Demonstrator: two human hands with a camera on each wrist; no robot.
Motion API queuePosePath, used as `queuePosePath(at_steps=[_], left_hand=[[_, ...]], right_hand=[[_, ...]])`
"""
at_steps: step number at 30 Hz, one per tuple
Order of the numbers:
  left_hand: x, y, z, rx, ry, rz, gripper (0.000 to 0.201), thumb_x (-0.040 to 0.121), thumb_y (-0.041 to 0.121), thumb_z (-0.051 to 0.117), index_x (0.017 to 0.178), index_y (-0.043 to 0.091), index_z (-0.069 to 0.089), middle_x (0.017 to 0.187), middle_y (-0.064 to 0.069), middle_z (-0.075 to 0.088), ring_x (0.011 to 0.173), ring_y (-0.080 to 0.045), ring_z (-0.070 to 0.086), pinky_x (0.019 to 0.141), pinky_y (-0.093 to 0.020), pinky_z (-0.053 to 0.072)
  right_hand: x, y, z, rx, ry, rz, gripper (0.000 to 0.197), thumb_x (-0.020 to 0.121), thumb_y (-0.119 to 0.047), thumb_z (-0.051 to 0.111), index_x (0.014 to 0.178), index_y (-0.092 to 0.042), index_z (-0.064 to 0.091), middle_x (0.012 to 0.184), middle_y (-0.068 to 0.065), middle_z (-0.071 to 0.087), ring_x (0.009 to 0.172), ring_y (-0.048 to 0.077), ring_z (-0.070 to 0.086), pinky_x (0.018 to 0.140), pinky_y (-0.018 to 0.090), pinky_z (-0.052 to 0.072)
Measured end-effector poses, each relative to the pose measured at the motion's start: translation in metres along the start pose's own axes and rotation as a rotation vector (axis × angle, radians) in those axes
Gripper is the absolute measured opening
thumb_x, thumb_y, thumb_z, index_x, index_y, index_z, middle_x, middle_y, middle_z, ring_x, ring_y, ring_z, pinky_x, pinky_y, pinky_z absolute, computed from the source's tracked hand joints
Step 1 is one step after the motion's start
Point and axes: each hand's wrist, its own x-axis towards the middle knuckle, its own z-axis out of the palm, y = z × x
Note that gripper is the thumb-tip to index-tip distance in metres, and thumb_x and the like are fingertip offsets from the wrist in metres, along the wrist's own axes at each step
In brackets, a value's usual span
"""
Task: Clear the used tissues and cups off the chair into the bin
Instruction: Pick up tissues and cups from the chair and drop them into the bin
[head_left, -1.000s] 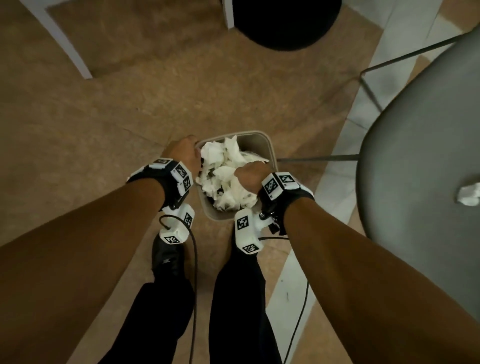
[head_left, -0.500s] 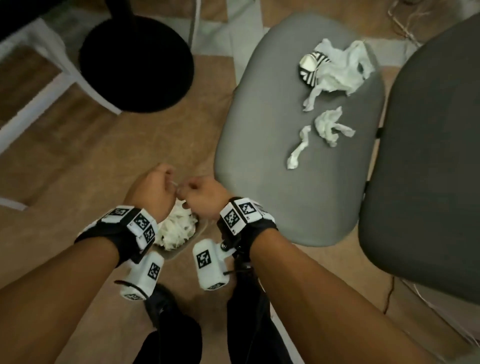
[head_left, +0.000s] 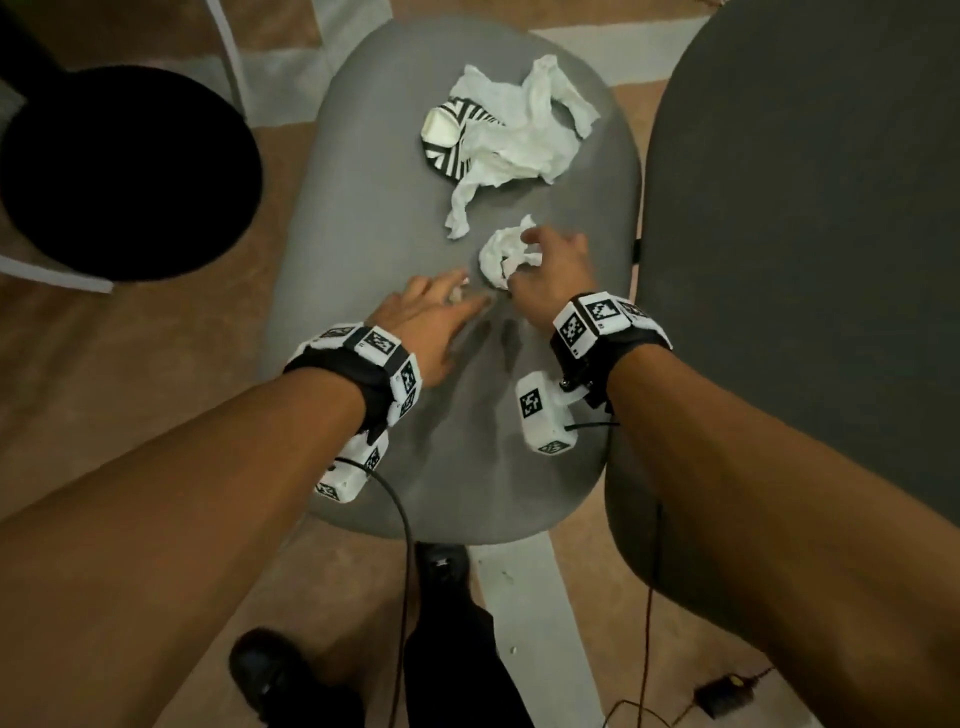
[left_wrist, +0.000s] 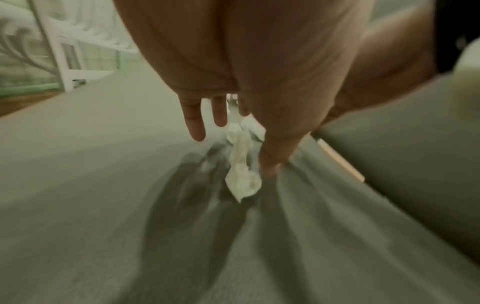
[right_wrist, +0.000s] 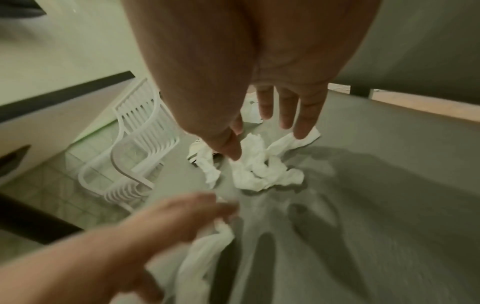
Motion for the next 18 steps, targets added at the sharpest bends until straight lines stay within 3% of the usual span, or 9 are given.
queuePosePath(at_steps=[2,4,7,10,12,14,16,18], left_hand=[[0.012,-0.001,0.011,0.02,-0.074,-0.006,0.051,0.084,0.02,0.059,0.133,0.031,0.049,0.147,-0.003,0.037,0.125,-0.035,0.042,0.098,-0.04,0.043],[0.017,-0.006,0.015,-0.009,-0.05,-0.066,0.037,0.087,0.012,0.056,0.123,0.021,0.057,0.129,-0.006,0.049,0.113,-0.032,0.052,0.09,-0.035,0.046],[0.017,-0.01,0.015,-0.179,0.046,-0.176,0.039,0.084,-0.003,0.054,0.118,0.018,0.056,0.113,-0.005,0.056,0.092,-0.029,0.063,0.082,-0.037,0.054],[0.023,-0.008,0.007,-0.388,0.184,-0.333,0.038,0.087,-0.002,0.042,0.113,0.021,0.057,0.11,-0.006,0.06,0.093,-0.03,0.063,0.086,-0.041,0.054],[0.03,-0.003,-0.002,-0.43,0.315,-0.404,0.026,0.09,0.003,0.037,0.1,0.017,0.057,0.097,-0.009,0.063,0.089,-0.033,0.062,0.082,-0.041,0.053],[0.039,0.006,-0.015,-0.485,0.428,-0.481,0.021,0.093,0.011,0.035,0.09,0.013,0.055,0.084,-0.01,0.064,0.082,-0.035,0.062,0.078,-0.041,0.051],[0.052,0.012,-0.025,-0.522,0.482,-0.557,0.023,0.097,0.026,0.04,0.088,0.01,0.055,0.085,-0.009,0.065,0.086,-0.035,0.059,0.075,-0.037,0.046],[0.066,0.016,-0.032,-0.571,0.516,-0.575,0.028,0.094,0.041,0.052,0.093,0.013,0.052,0.086,-0.004,0.064,0.084,-0.031,0.059,0.07,-0.032,0.041]], right_hand=[[0.019,0.011,-0.004,-0.084,-0.074,-0.05,0.063,0.085,-0.024,0.065,0.144,-0.03,0.045,0.156,0.015,0.023,0.132,0.036,0.047,0.113,0.036,0.038],[0.032,0.02,0.004,-0.192,-0.176,-0.117,0.072,0.084,-0.031,0.068,0.148,-0.039,0.037,0.161,0.014,0.015,0.137,0.038,0.041,0.115,0.039,0.037],[0.038,0.028,0.019,-0.302,-0.208,-0.256,0.07,0.082,-0.043,0.07,0.145,-0.043,0.039,0.157,0.006,0.024,0.135,0.037,0.036,0.112,0.045,0.038],[0.044,0.034,0.028,-0.328,-0.17,-0.319,0.048,0.089,-0.033,0.066,0.135,-0.026,0.053,0.141,0.007,0.043,0.123,0.034,0.045,0.1,0.039,0.043],[0.048,0.035,0.028,-0.257,-0.172,-0.366,0.033,0.095,-0.025,0.058,0.126,-0.011,0.058,0.127,0.011,0.053,0.114,0.034,0.053,0.092,0.035,0.043],[0.049,0.032,0.028,-0.177,-0.201,-0.33,0.03,0.099,-0.022,0.049,0.123,-0.005,0.057,0.124,0.016,0.056,0.113,0.034,0.055,0.092,0.035,0.042],[0.05,0.025,0.024,-0.047,-0.175,-0.237,0.03,0.101,-0.023,0.041,0.117,-0.003,0.056,0.119,0.019,0.06,0.108,0.037,0.057,0.091,0.037,0.043],[0.053,0.015,0.014,0.131,-0.106,-0.16,0.034,0.099,-0.033,0.037,0.092,-0.01,0.061,0.097,0.015,0.067,0.093,0.036,0.06,0.085,0.041,0.048]])
